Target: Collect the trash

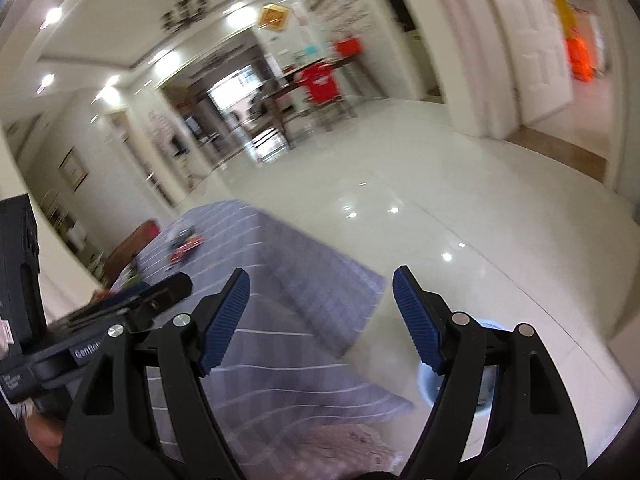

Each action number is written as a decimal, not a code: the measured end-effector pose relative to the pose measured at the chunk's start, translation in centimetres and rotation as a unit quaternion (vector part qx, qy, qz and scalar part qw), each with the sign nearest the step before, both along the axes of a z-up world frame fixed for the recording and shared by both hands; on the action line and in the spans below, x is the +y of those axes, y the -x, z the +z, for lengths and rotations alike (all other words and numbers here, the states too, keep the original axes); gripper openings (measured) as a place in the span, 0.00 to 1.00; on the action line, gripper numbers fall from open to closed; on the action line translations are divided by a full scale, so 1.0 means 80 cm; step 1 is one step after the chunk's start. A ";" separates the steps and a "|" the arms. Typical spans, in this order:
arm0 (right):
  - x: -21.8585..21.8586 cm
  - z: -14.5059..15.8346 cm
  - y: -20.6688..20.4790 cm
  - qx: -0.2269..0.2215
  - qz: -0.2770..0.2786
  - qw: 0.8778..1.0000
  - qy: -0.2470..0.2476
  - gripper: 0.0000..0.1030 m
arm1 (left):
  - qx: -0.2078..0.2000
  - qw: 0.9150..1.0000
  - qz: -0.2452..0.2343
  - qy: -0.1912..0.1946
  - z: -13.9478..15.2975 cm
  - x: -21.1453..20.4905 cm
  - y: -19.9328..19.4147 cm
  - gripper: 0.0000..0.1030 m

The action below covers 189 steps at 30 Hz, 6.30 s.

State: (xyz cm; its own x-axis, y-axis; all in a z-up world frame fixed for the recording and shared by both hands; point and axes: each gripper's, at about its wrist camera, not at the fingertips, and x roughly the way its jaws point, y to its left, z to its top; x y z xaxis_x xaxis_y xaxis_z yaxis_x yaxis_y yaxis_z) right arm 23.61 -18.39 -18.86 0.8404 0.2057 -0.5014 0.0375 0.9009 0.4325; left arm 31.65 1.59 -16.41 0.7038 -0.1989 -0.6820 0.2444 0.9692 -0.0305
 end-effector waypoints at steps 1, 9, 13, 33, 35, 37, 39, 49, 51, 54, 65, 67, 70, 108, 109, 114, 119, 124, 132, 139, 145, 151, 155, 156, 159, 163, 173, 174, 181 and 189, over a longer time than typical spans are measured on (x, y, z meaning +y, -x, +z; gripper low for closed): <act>0.015 0.003 -0.007 0.001 0.011 1.000 0.004 0.72 | -0.010 1.000 0.016 -0.008 0.006 0.023 -0.001 0.79; 0.149 0.003 -0.076 0.021 0.104 0.994 0.037 0.72 | -0.013 0.993 0.097 -0.071 -0.002 0.173 -0.029 0.79; 0.189 0.000 -0.101 0.033 0.130 0.990 0.050 0.72 | 0.013 0.993 0.109 -0.041 -0.017 0.213 -0.048 0.78; 0.214 -0.016 -0.158 0.055 0.142 0.987 0.045 0.72 | 0.043 0.996 0.072 0.041 -0.028 0.223 -0.071 0.17; 0.214 -0.016 -0.163 0.057 0.141 0.987 0.045 0.72 | 0.026 0.995 0.075 0.062 -0.012 0.226 -0.065 0.15; 0.215 -0.015 -0.171 0.059 0.140 0.987 0.045 0.72 | 0.011 0.994 0.076 0.083 0.002 0.230 -0.062 0.12; 0.221 -0.016 -0.182 0.063 0.142 0.987 0.047 0.72 | -0.014 0.992 0.085 0.093 0.018 0.230 -0.063 0.10; 0.251 -0.034 -0.255 0.098 0.139 0.983 0.072 0.72 | -0.049 0.986 0.121 0.105 0.032 0.240 -0.113 0.07; 0.257 -0.038 -0.271 0.104 0.141 0.981 0.080 0.72 | -0.058 0.985 0.124 0.101 0.033 0.241 -0.119 0.07; 0.267 -0.041 -0.290 0.117 0.150 0.977 0.100 0.72 | -0.061 0.986 0.124 0.094 0.032 0.238 -0.129 0.07; 0.251 -0.041 -0.279 0.112 0.176 0.970 0.121 0.17 | -0.067 0.986 0.108 0.111 0.042 0.227 -0.122 0.06; 0.242 -0.037 -0.268 0.110 0.181 0.971 0.112 0.17 | -0.068 0.985 0.106 0.114 0.047 0.224 -0.115 0.06; 0.227 -0.028 -0.248 0.105 0.187 0.972 0.092 0.17 | -0.067 0.985 0.102 0.118 0.053 0.217 -0.105 0.06; -0.183 -0.108 0.009 0.142 -0.070 0.987 -0.018 0.67 | 0.081 0.982 -0.166 0.041 -0.108 -0.239 -0.043 0.06; -0.185 -0.110 0.012 0.143 -0.074 0.987 -0.017 0.67 | 0.085 0.981 -0.168 0.038 -0.114 -0.242 -0.043 0.06; -0.194 -0.117 0.024 0.142 -0.089 0.986 -0.015 0.67 | 0.098 0.979 -0.175 0.029 -0.130 -0.254 -0.042 0.06; -0.199 -0.115 0.030 0.138 -0.108 0.984 -0.004 0.67 | 0.103 0.977 -0.186 0.022 -0.138 -0.265 -0.039 0.06; -0.211 -0.115 0.041 0.129 -0.127 0.983 0.006 0.67 | 0.106 0.975 -0.193 0.019 -0.139 -0.275 -0.038 0.06; -0.228 -0.115 0.060 0.120 -0.160 0.980 0.005 0.67 | 0.110 0.973 -0.203 0.028 -0.138 -0.294 -0.041 0.23; -0.234 -0.117 0.067 0.129 -0.167 0.977 0.002 0.67 | 0.108 0.977 -0.184 0.027 -0.132 -0.288 -0.038 0.66; -0.221 -0.104 0.067 0.119 -0.154 0.981 0.004 0.67 | 0.100 0.979 -0.177 0.018 -0.120 -0.272 -0.029 0.66; -0.192 -0.077 0.062 0.101 -0.133 0.986 0.014 0.67 | 0.089 0.983 -0.159 0.019 -0.100 -0.233 -0.021 0.66; -0.157 -0.058 0.052 0.088 -0.107 0.990 0.022 0.67 | 0.073 0.988 -0.138 0.019 -0.076 -0.191 -0.016 0.66; -0.145 -0.052 0.047 0.084 -0.097 0.991 0.023 0.67 | 0.066 0.989 -0.130 0.017 -0.068 -0.179 -0.015 0.66; -0.114 -0.037 0.035 0.074 -0.071 0.994 0.025 0.68 | 0.042 0.993 -0.106 0.007 -0.043 -0.140 -0.013 0.66; -0.046 -0.015 0.012 0.055 -0.020 0.998 0.032 0.68 | 0.011 0.998 -0.055 0.007 -0.006 -0.058 -0.015 0.72; 0.143 0.016 -0.080 0.039 0.123 0.990 0.051 0.69 | 0.016 0.989 0.124 0.076 0.035 0.193 -0.042 0.78; 0.162 0.015 -0.090 0.042 0.137 0.988 0.054 0.69 | 0.017 0.985 0.146 0.087 0.036 0.218 -0.042 0.78; 0.277 0.002 -0.145 0.055 0.205 0.974 0.084 0.69 | 0.038 0.945 0.270 0.182 0.016 0.358 -0.049 0.81; 0.366 -0.019 -0.209 0.075 0.258 0.955 0.125 0.69 | 0.062 0.928 0.313 0.192 -0.020 0.401 -0.085 0.81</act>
